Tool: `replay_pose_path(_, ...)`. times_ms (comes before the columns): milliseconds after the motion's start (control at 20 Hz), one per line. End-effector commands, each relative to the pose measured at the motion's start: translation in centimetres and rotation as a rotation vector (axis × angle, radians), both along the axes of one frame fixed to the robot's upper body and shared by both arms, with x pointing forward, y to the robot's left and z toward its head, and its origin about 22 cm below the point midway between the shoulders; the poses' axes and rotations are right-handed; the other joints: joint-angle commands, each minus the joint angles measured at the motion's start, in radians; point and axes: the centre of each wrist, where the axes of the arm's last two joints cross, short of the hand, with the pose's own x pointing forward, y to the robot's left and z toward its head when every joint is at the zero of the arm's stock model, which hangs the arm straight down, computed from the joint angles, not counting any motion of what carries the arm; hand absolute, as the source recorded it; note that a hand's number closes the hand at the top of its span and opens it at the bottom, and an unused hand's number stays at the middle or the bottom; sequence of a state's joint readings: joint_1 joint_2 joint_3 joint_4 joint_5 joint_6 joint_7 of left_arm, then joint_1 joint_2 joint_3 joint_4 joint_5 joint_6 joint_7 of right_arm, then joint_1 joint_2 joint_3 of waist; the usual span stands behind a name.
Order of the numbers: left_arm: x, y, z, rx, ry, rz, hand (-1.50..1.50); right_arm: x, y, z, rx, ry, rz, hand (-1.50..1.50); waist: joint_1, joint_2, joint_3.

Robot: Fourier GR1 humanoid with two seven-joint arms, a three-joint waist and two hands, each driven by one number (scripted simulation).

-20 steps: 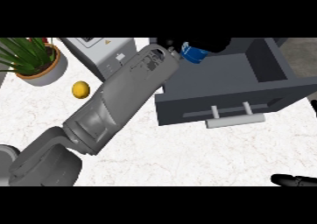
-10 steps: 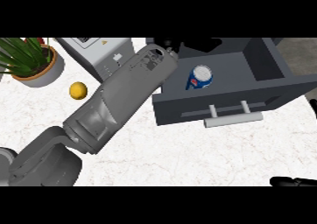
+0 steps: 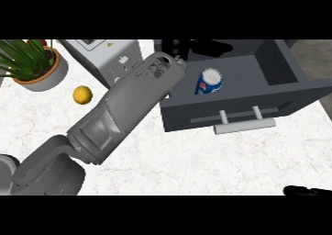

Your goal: Pick up the can, place it into the drawer and close the drawer

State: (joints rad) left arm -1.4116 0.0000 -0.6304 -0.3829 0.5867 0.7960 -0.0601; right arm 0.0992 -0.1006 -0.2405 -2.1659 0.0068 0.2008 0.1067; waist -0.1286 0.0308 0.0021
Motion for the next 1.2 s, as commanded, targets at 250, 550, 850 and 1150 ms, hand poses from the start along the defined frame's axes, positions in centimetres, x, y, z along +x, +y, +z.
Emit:
replay_pose_path(250,-0.1,-0.3,0.6,-0.095,0.022,-0.022,-1.50,0.9,0.9,2.4,-0.272,-0.109,-0.016,-1.50,0.029,-0.001,-0.001)
replay_pose_path(550,-0.5,-0.7,1.0,-0.138,-0.049,-0.027,-1.50,0.8,2.4,2.5,-0.474,-0.116,-0.018,-1.50,0.050,-0.010,-0.001)
replay_pose_path(850,-0.7,-1.5,2.6,-0.131,-0.046,-0.039,-1.50,3.9,3.1,1.2,-0.716,-0.108,-0.065,-1.50,0.094,-0.014,-0.001)
replay_pose_path(1150,-1.1,-2.0,3.3,-0.157,-0.033,-0.037,-1.50,6.0,4.3,-1.5,-0.892,-0.054,-0.100,-1.50,0.128,-0.027,-0.002)
